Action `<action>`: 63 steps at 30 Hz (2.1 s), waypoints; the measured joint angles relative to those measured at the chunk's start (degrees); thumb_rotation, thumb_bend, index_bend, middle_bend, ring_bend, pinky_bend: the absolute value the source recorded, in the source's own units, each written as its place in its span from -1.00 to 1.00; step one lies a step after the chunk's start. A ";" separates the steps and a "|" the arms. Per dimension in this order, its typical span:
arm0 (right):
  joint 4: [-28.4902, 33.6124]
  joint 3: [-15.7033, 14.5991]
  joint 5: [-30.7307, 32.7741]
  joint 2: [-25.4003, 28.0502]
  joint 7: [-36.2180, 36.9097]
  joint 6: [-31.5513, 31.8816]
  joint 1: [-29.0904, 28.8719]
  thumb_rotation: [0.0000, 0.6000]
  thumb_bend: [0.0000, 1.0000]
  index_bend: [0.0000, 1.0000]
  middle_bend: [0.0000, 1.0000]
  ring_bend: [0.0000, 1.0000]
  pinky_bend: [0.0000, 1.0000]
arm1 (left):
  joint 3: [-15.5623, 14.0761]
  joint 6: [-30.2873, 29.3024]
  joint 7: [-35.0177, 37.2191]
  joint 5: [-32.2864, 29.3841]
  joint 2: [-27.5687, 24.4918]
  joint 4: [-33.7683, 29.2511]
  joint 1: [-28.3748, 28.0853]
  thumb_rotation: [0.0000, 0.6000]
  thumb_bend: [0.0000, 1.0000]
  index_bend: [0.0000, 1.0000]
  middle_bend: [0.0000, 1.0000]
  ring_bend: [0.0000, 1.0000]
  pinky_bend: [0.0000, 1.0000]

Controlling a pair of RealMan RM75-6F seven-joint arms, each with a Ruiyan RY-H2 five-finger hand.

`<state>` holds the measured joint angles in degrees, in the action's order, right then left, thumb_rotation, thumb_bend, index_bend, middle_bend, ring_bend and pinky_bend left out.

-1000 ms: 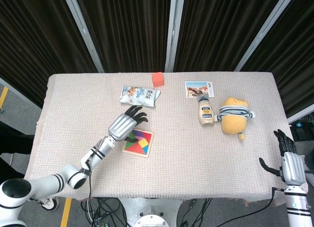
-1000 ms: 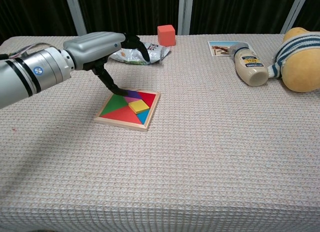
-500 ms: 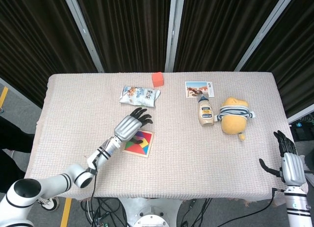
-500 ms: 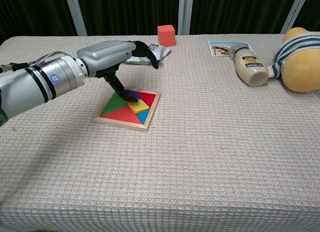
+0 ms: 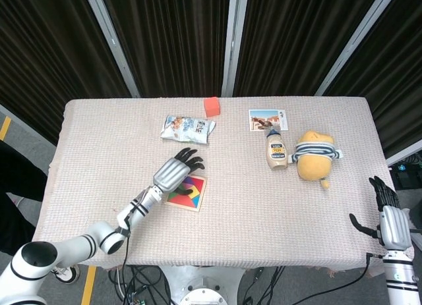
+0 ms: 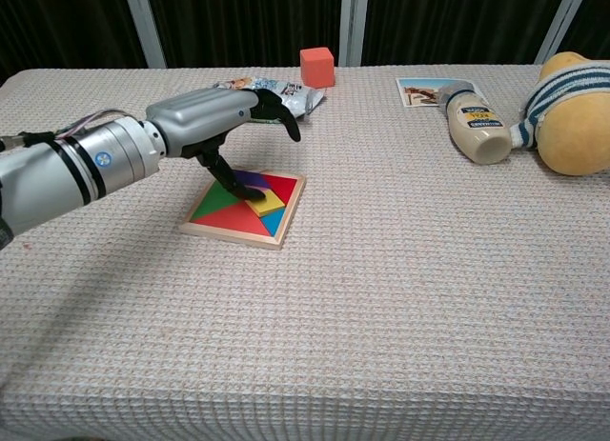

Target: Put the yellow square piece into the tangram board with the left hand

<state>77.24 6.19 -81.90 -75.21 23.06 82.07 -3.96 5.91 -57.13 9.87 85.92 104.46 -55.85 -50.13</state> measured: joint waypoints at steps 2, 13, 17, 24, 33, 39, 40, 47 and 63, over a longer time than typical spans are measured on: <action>-0.07 -0.01 0.02 -0.05 0.05 -0.02 0.02 1.00 -0.65 -1.00 -1.00 -1.00 -1.00 | -0.22 -0.59 -0.11 0.42 -0.41 -0.83 0.20 1.00 -0.92 -0.48 -0.63 -1.00 -0.92; -0.34 -0.05 0.02 -0.22 0.17 -0.22 0.00 1.00 -0.65 -1.00 -1.00 -1.00 -1.00 | -0.07 -2.28 -1.62 0.87 -3.15 -3.57 1.00 1.00 -0.92 -0.48 -0.64 -1.00 -0.92; -0.49 -0.03 0.09 -0.32 0.23 -0.31 -0.01 1.00 -0.65 -1.00 -1.00 -1.00 -1.00 | -1.15 -1.66 -2.49 1.15 -3.55 -2.90 1.31 1.00 -0.92 -0.48 -0.64 -1.00 -0.92; -0.82 -0.13 0.10 -0.63 0.33 -0.80 -0.20 1.00 -0.65 -1.00 -1.00 -1.00 -1.00 | -2.06 -0.85 -1.10 1.68 -3.38 -2.23 1.48 1.00 -0.92 -0.48 -0.64 -1.00 -0.92; -1.03 -0.16 0.14 -0.58 0.71 -0.75 -0.07 1.00 -0.65 -1.00 -1.00 -1.00 -1.00 | -2.02 -0.30 -0.60 2.17 -2.51 -1.77 0.84 1.00 -0.92 -0.49 -0.64 -1.00 -0.92; -1.36 -0.16 0.17 -0.70 0.99 -0.99 -0.15 1.00 -0.65 -1.00 -1.00 -1.00 -1.00 | -1.42 0.20 -0.52 2.00 -1.76 -1.34 0.13 1.00 -0.92 -0.49 -0.64 -1.00 -0.92; -1.38 -0.17 0.15 -0.70 1.02 -0.97 -0.13 1.00 -0.65 -1.00 -1.00 -1.00 -1.00 | -1.31 0.29 -0.49 1.94 -1.62 -1.30 0.03 1.00 -0.92 -0.49 -0.64 -1.00 -0.92; -1.47 -0.15 0.10 -0.68 1.21 -0.81 -0.05 1.00 -0.65 -1.00 -1.00 -1.00 -1.00 | -0.78 0.62 -0.40 1.72 -0.97 -0.91 -0.59 1.00 -0.92 -0.49 -0.64 -1.00 -0.92; -1.50 -0.11 0.02 -0.75 1.14 -0.66 -0.01 1.00 -0.65 -1.00 -1.00 -1.00 -1.00 | -0.67 -2.06 -2.01 1.27 -5.44 -4.87 1.44 1.00 -0.92 -0.49 -0.64 -1.00 -0.92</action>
<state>75.74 6.09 -81.88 -75.97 24.20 81.41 -3.97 5.24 -59.19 7.86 87.19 99.02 -60.72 -48.69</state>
